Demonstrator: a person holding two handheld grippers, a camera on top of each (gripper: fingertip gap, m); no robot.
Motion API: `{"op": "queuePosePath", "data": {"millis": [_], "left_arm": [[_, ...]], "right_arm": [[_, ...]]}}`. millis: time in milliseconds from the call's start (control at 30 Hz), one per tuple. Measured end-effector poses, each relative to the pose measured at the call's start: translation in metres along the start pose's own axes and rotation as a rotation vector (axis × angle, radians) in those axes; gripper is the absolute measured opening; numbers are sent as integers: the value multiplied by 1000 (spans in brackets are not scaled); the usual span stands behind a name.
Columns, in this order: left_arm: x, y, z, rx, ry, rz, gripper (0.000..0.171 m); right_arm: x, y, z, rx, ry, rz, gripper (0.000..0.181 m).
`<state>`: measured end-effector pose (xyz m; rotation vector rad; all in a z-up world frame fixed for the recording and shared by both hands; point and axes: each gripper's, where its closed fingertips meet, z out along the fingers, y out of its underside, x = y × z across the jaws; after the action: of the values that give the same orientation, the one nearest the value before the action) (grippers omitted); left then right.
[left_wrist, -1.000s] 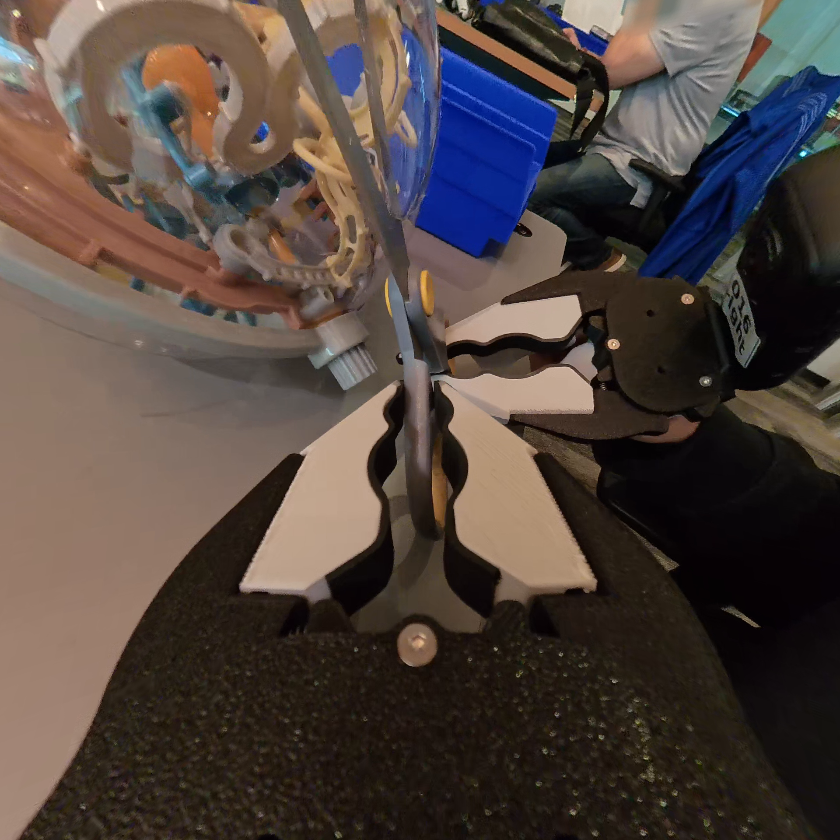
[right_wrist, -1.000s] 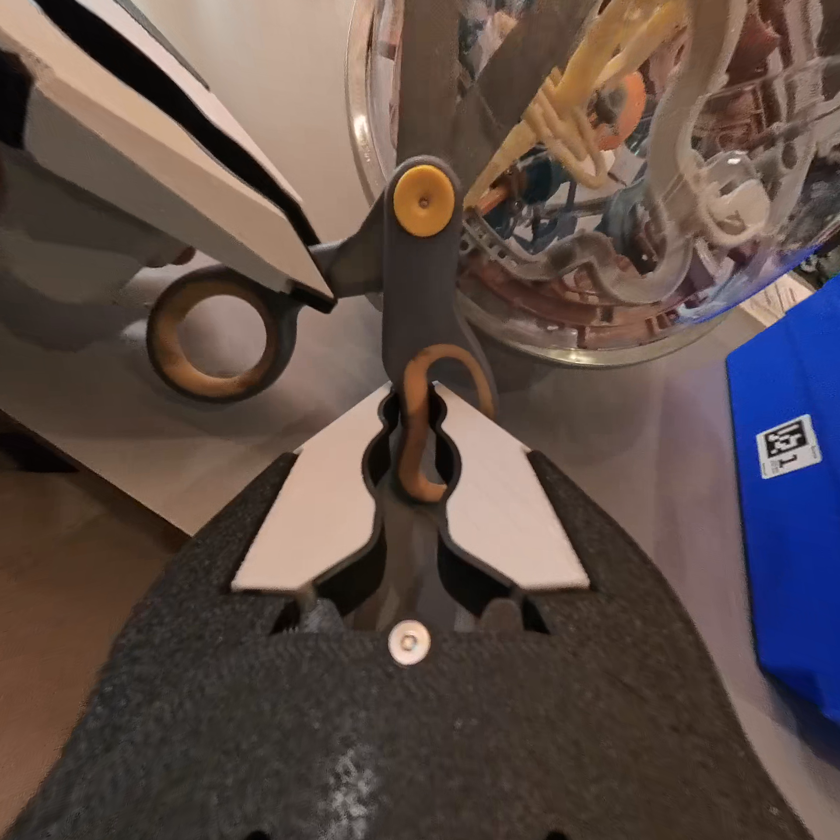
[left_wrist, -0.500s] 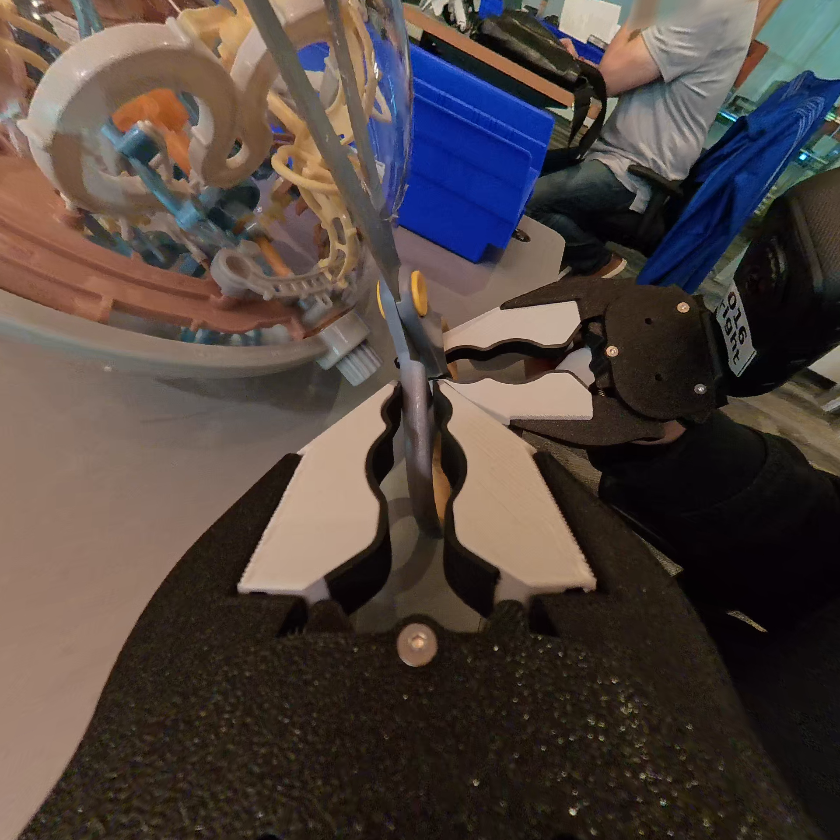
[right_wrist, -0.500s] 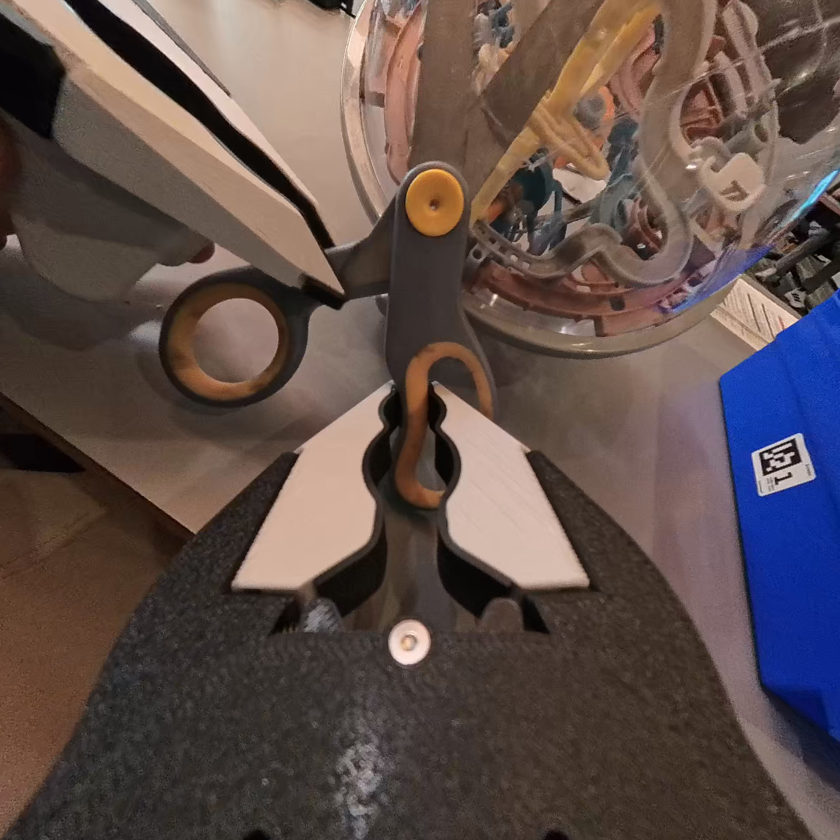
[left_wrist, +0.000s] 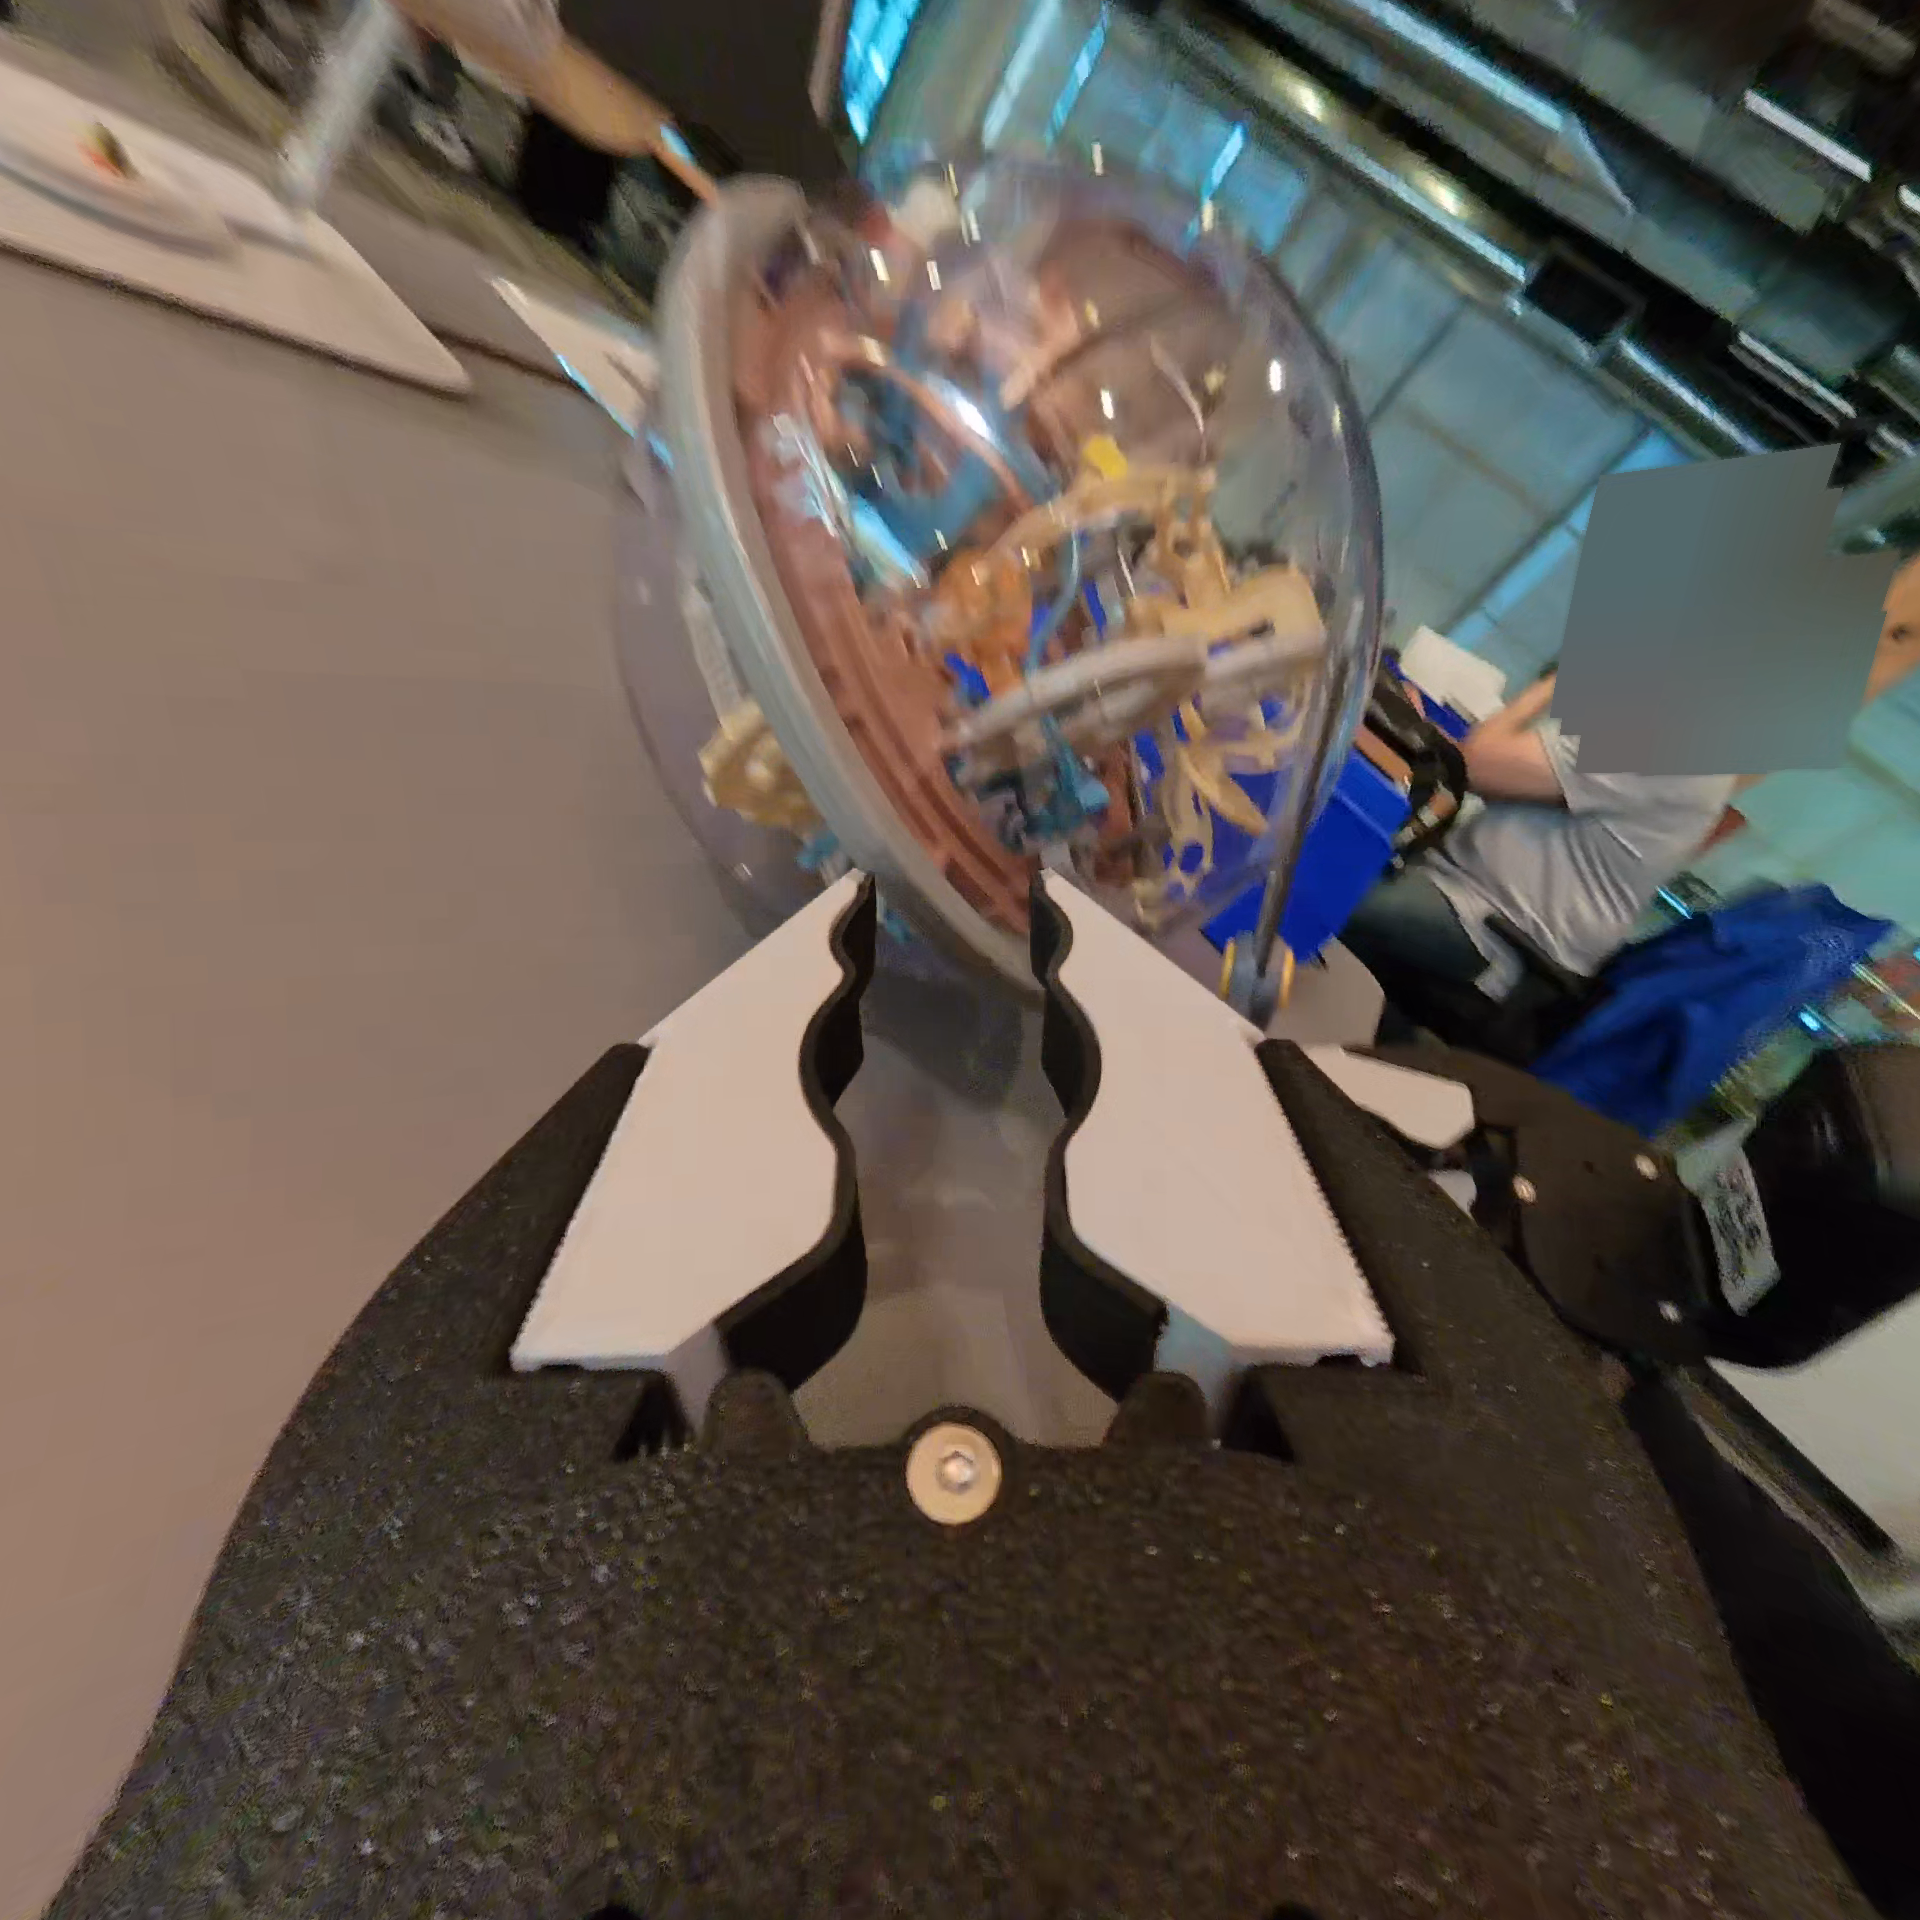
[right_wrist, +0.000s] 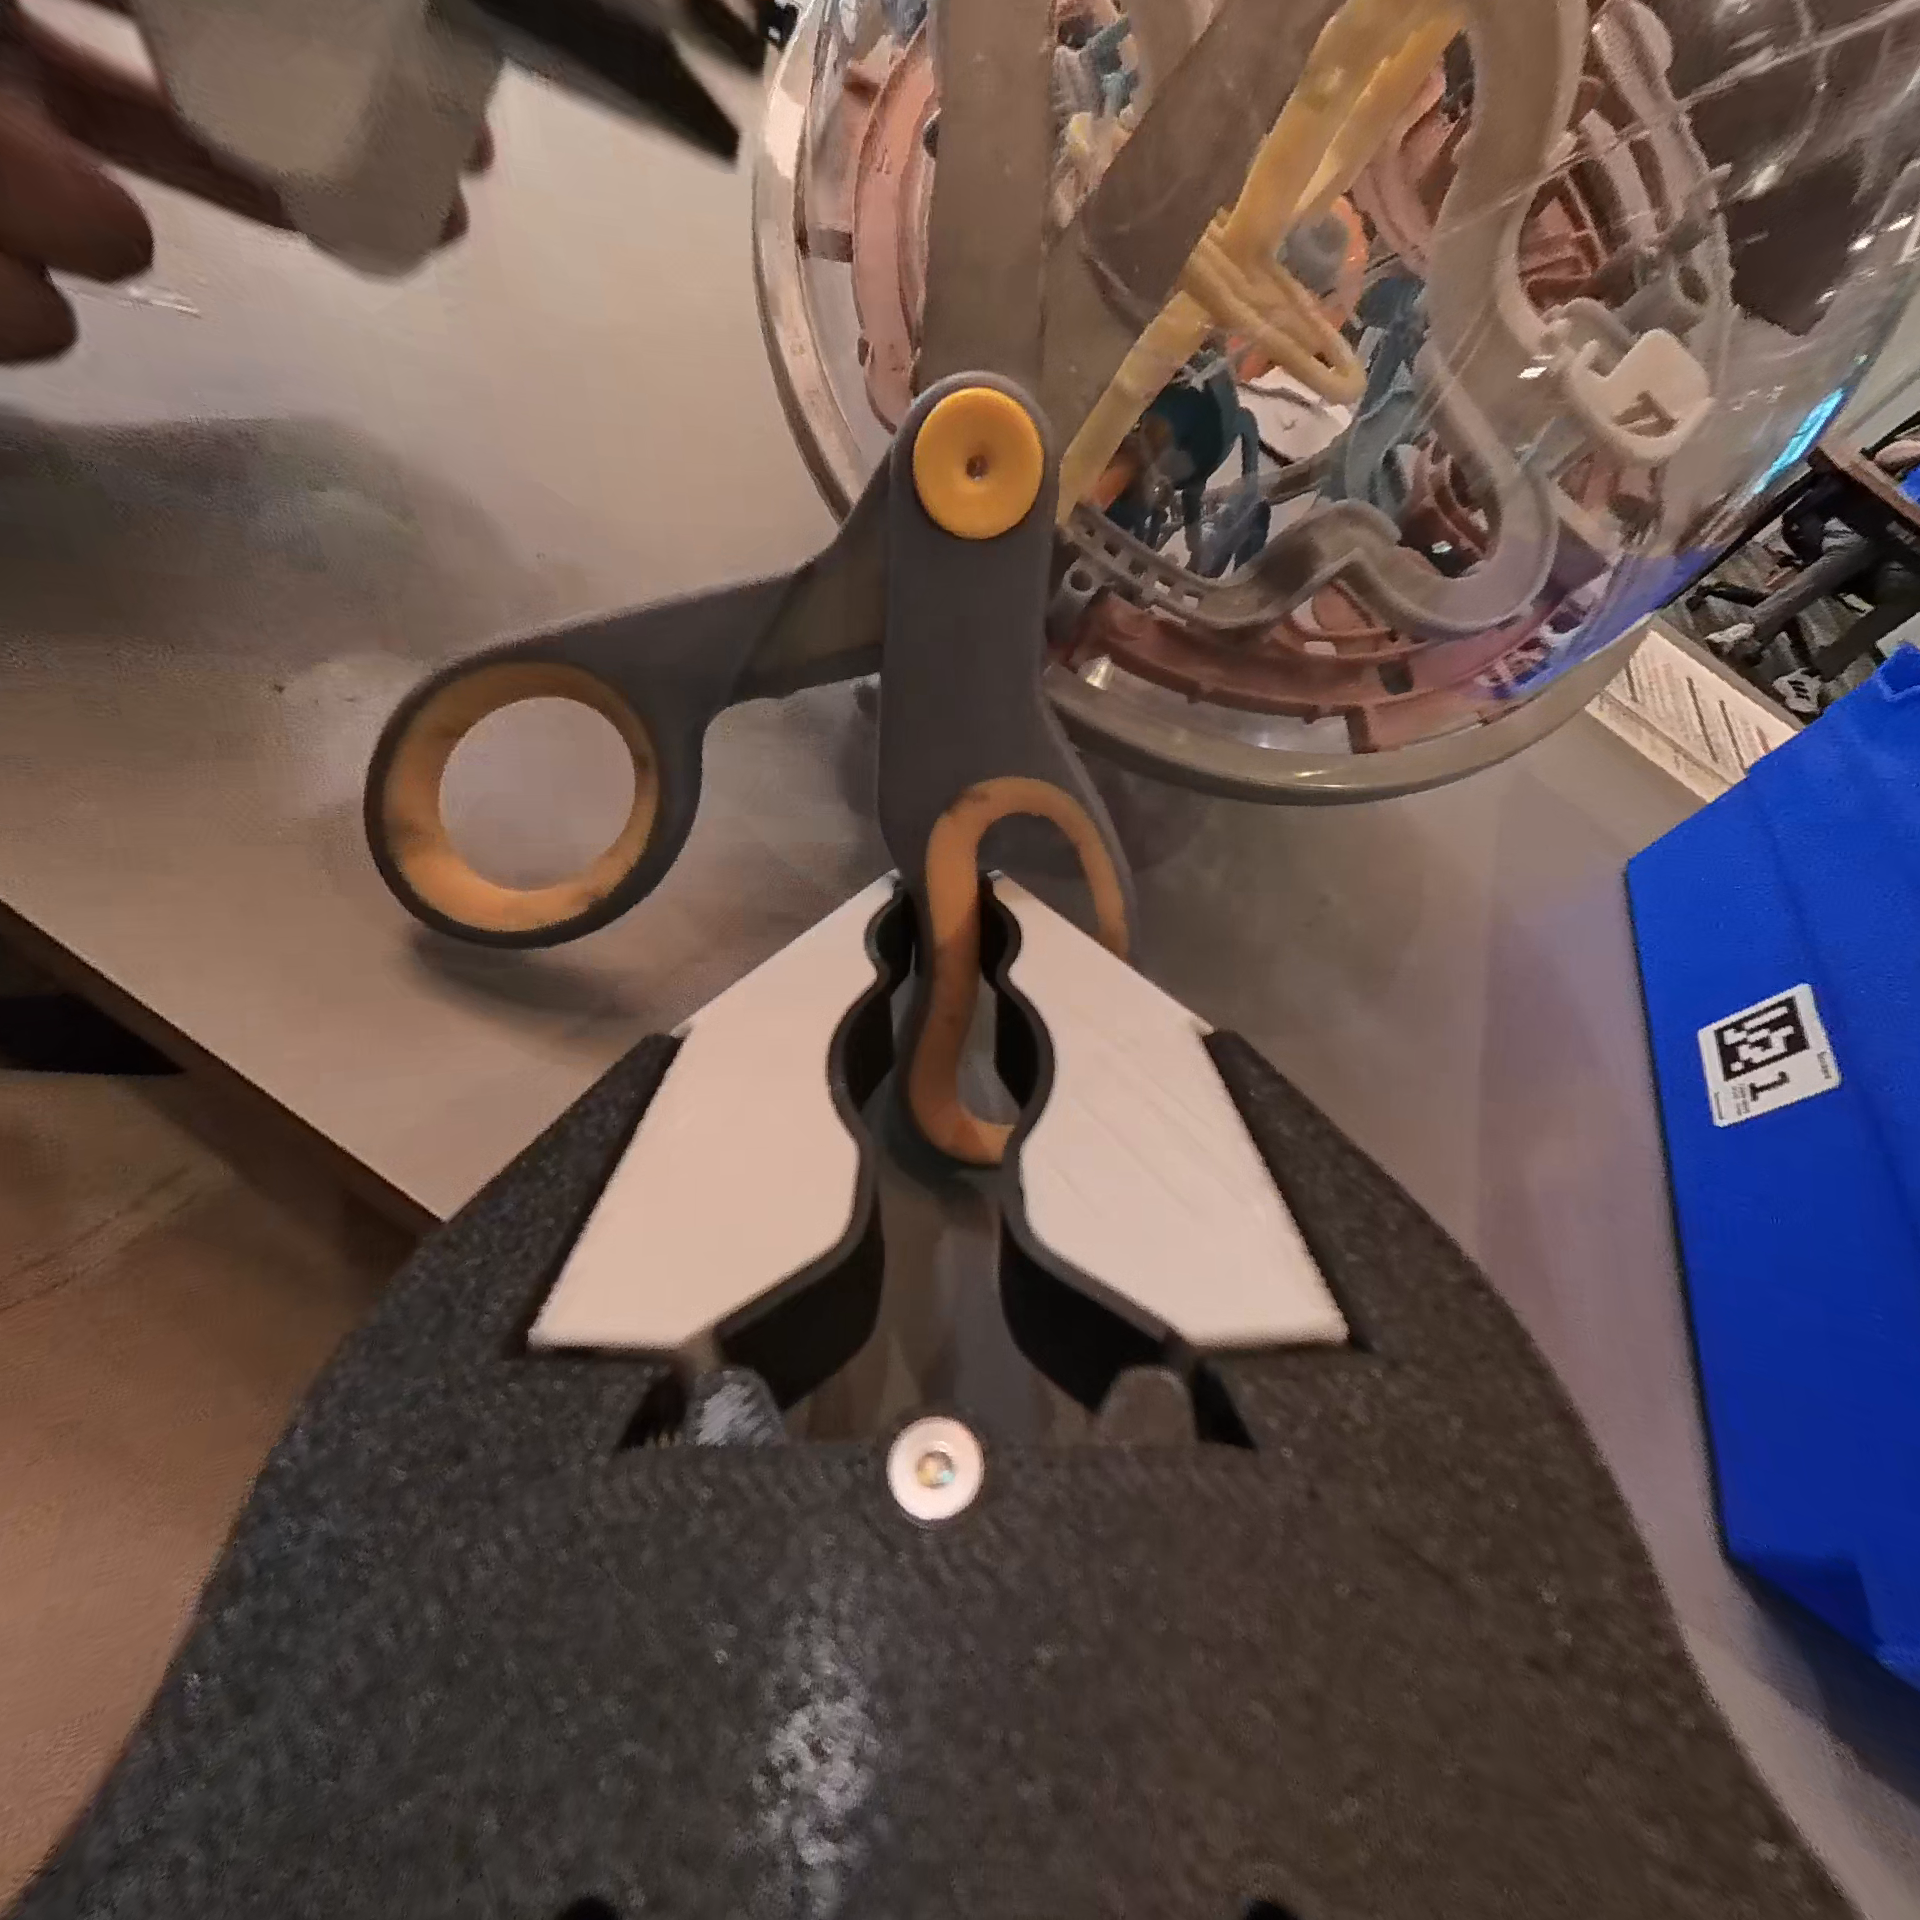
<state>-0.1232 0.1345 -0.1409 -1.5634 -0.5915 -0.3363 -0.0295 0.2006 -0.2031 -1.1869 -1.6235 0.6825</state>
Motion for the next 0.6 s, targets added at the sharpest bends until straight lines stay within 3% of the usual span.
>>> {"op": "queuePosePath", "data": {"millis": [67,233,333,433,600], "left_arm": [[-6,-22,-6,92,-41,41,26],[-9,-73,-13,248,-150,323,27],[-13,-102,-8,244,-194,391,27],[-11,-116,5,191,-121,358,27],[-11,-106,30,49,-30,358,28]], "right_arm": [[0,0,0,0,4,-11,10],[1,1,0,-4,7,-31,10],[3,2,-1,-5,12,-41,10],[5,3,-1,-8,17,-55,10],[13,4,-1,1,39,-126,10]]}}
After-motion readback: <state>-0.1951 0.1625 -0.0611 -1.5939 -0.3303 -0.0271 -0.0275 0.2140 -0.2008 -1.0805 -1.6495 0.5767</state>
